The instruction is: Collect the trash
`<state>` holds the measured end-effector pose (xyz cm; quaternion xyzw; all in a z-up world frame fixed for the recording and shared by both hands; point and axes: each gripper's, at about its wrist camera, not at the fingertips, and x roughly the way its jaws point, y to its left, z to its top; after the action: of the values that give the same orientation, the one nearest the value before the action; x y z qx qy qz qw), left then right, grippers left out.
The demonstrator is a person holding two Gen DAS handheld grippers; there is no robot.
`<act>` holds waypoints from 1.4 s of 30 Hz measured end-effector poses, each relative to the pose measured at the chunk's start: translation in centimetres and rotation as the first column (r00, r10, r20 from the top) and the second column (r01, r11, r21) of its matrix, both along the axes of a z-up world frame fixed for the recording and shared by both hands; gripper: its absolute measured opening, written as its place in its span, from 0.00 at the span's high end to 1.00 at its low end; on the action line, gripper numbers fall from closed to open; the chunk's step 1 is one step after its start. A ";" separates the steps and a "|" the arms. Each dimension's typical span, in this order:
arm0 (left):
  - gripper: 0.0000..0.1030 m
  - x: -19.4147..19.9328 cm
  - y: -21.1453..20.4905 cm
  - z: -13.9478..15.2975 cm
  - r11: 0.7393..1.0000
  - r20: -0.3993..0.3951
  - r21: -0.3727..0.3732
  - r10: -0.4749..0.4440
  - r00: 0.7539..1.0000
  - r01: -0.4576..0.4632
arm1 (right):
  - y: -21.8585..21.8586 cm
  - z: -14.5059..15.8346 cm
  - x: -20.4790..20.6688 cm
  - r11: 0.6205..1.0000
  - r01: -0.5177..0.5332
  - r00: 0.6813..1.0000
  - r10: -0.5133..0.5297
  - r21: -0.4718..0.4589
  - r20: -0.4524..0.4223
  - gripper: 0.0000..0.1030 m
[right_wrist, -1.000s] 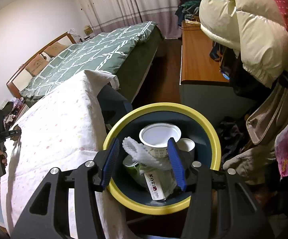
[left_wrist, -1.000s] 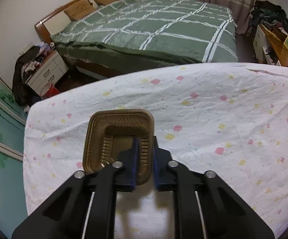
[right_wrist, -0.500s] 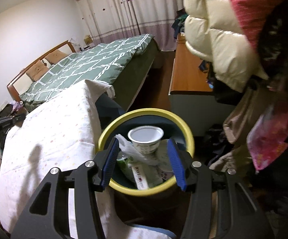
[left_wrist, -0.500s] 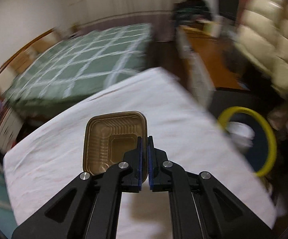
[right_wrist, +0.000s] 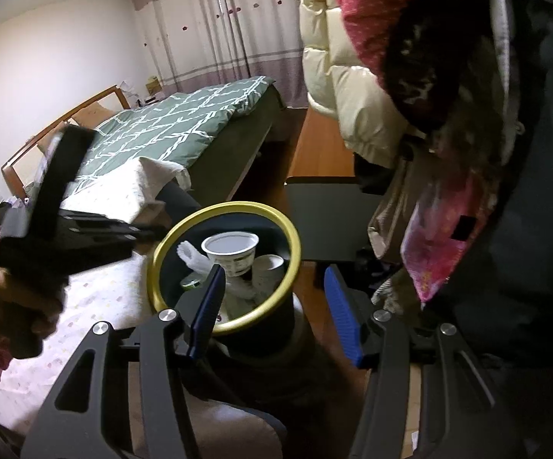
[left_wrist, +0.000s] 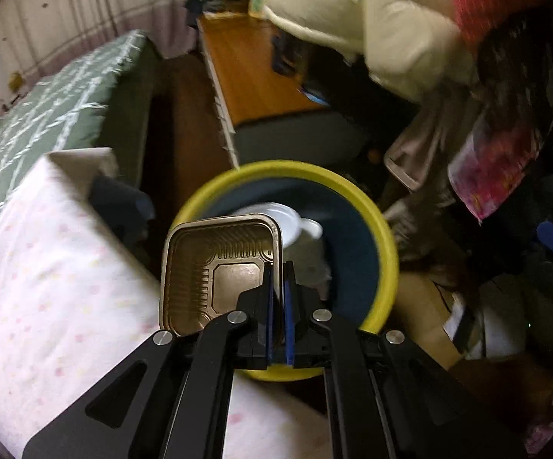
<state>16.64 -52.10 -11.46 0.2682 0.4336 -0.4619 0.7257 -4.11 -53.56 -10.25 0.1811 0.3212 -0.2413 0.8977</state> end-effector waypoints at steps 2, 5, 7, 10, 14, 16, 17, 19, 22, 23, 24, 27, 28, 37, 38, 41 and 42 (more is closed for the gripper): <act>0.91 -0.4 -1.0 -0.9 1.000 -0.009 0.016 -0.007 1.000 0.007 | -0.3 0.0 -0.4 1.000 0.003 1.000 -0.003 0.001 0.001 0.49; 0.62 -1.0 -2.4 -2.0 1.000 0.003 0.023 0.002 1.000 -0.002 | -0.5 0.1 -0.7 1.000 0.005 1.000 -0.005 0.000 0.008 0.49; 0.52 -1.0 -2.9 -2.3 1.000 0.018 0.026 0.010 1.000 -0.011 | -0.5 0.1 -0.8 1.000 0.006 1.000 -0.006 -0.005 0.009 0.49; 0.45 -0.6 -2.7 -2.3 0.999 0.019 0.021 0.032 0.999 -0.033 | -0.3 0.2 -1.0 1.000 0.001 1.000 -0.001 -0.005 0.008 0.49; 0.27 0.2 1.0 0.6 0.993 0.037 -0.066 0.098 0.995 -0.095 | 0.5 0.2 -0.9 1.000 -0.020 1.000 0.020 -0.007 0.004 0.48; 0.16 0.1 4.0 2.6 0.980 0.073 -0.136 0.158 0.985 -0.147 | 1.2 0.3 -0.6 0.999 -0.044 0.999 0.044 -0.007 0.007 0.44; 0.11 -0.1 6.2 3.9 0.965 0.097 -0.184 0.205 0.974 -0.185 | 1.8 0.4 -0.3 0.998 -0.061 0.998 0.061 -0.011 0.006 0.42; 0.06 -0.9 10.7 6.3 0.930 0.135 -0.278 0.284 0.949 -0.239 | 2.9 0.6 0.2 0.995 -0.097 0.995 0.097 -0.022 0.005 0.38; 0.05 -1.9 17.2 9.1 0.882 0.186 -0.354 0.391 0.901 -0.310 | 5.0 1.2 1.1 0.987 -0.155 0.988 0.155 -0.043 0.014 0.29; 0.05 -2.4 19.8 10.0 0.861 0.192 -0.380 0.431 0.882 -0.338 | 5.8 1.4 1.4 0.984 -0.172 0.984 0.174 -0.047 0.024 0.25; 0.05 -2.9 22.4 10.7 0.837 0.203 -0.403 0.476 0.856 -0.370 | 6.4 1.7 1.6 0.981 -0.186 0.982 0.188 -0.051 0.032 0.22; 0.05 -4.6 28.6 11.8 0.783 0.249 -0.428 0.583 0.774 -0.452 | 8.1 2.5 2.3 0.972 -0.224 0.972 0.228 -0.065 0.062 0.12; 0.05 -5.2 29.9 11.9 0.773 0.258 -0.428 0.601 0.756 -0.469 | 8.8 2.9 2.4 0.969 -0.233 0.969 0.238 -0.077 0.071 0.10; 0.05 -10.5 41.1 11.4 0.634 0.203 -0.461 0.757 0.621 -0.621 | 13.1 5.4 0.9 0.950 -0.236 0.959 0.262 -0.202 0.109 0.07; 0.05 -11.3 42.0 11.4 0.618 0.186 -0.471 0.768 0.613 -0.630 | 13.4 5.6 0.6 0.948 -0.241 0.957 0.268 -0.209 0.111 0.07; 0.05 -13.0 43.8 11.4 0.589 0.180 -0.489 0.790 0.587 -0.643 | 14.5 6.0 -0.4 0.941 -0.249 0.953 0.281 -0.228 0.117 0.07; 0.05 -13.7 44.3 11.5 0.583 0.188 -0.494 0.796 0.576 -0.645 | 14.6 6.0 -0.7 0.941 -0.250 0.952 0.282 -0.229 0.120 0.07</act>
<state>2.96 -7.82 0.00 0.0071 0.2553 -0.1277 0.9584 -4.83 -38.99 -4.23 0.0574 0.2462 -0.1357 0.9580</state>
